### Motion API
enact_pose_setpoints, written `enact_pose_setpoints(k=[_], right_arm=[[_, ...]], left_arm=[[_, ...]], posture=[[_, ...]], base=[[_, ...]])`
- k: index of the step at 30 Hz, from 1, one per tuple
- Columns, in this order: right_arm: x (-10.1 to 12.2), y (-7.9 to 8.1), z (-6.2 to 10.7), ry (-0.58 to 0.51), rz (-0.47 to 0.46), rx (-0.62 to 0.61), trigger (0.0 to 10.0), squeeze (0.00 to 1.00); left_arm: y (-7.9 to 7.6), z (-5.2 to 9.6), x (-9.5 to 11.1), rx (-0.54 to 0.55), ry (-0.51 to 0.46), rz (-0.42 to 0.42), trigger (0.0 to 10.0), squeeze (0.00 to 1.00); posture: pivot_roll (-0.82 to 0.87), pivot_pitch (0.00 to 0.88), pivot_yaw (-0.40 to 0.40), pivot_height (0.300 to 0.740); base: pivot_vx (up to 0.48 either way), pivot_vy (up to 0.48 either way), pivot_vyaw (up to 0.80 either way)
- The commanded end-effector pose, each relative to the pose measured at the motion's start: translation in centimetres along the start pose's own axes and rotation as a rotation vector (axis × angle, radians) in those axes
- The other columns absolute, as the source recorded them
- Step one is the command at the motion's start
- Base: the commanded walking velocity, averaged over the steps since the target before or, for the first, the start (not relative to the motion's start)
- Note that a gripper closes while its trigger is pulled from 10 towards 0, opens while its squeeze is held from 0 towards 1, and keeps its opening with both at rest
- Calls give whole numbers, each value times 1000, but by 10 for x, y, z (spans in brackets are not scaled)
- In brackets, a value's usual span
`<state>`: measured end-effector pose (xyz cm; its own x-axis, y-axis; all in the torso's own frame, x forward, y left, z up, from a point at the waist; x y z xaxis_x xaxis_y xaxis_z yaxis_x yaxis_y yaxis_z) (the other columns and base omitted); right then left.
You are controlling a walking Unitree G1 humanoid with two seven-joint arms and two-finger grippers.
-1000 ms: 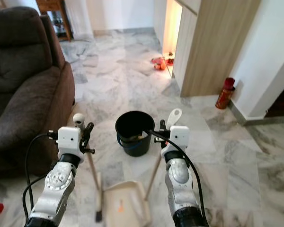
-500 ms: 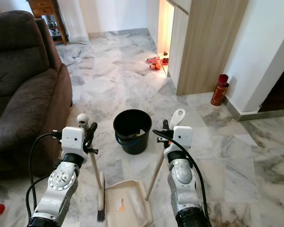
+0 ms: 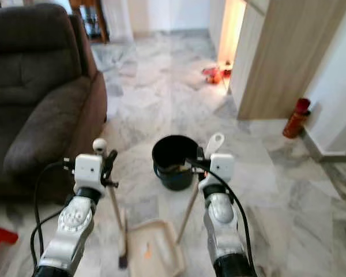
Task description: Sweep floor
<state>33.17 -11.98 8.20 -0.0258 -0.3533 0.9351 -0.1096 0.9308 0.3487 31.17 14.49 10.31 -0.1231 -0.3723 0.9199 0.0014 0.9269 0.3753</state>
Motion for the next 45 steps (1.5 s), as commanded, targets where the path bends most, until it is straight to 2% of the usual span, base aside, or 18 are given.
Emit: enact_pose_setpoints(k=[1, 11, 33, 45], right_arm=[[11, -2, -4, -45, -30, -12, 10000, 0], [10, -4, -5, -38, -43, -32, 10000, 0], [15, -1, -1, -63, -30, -2, 10000, 0], [31, -7, 1, -91, 44, 24, 10000, 0]], left_arm=[[-2, -6, 12, -3, -46, -14, 10000, 0], [-2, -6, 13, -4, -49, -16, 10000, 0], [-2, -4, 12, -5, -55, -28, 10000, 0], [-1, -2, 10, -25, -65, -60, 10000, 0]], posture=[[144, 0, 40, 740], [145, 0, 41, 740], [142, 0, 42, 740], [136, 0, 42, 740]], base=[[319, 0, 0], [313, 0, 0], [0, 0, 0], [0, 0, 0]])
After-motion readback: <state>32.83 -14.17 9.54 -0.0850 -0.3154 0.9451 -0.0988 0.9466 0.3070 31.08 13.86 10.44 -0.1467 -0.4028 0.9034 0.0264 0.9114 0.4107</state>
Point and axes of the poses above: a point about 5 cm out from each wrist's last joint towards the gripper, its own z axis pointing back from the gripper into the wrist, its own x axis along the axis of the wrist's last joint, y = z × x, the point moved 2 cm from there along -z, pointing out of the wrist towards the gripper, and after that the axes turned 15 degrees about -z, right-handed, at the moved point
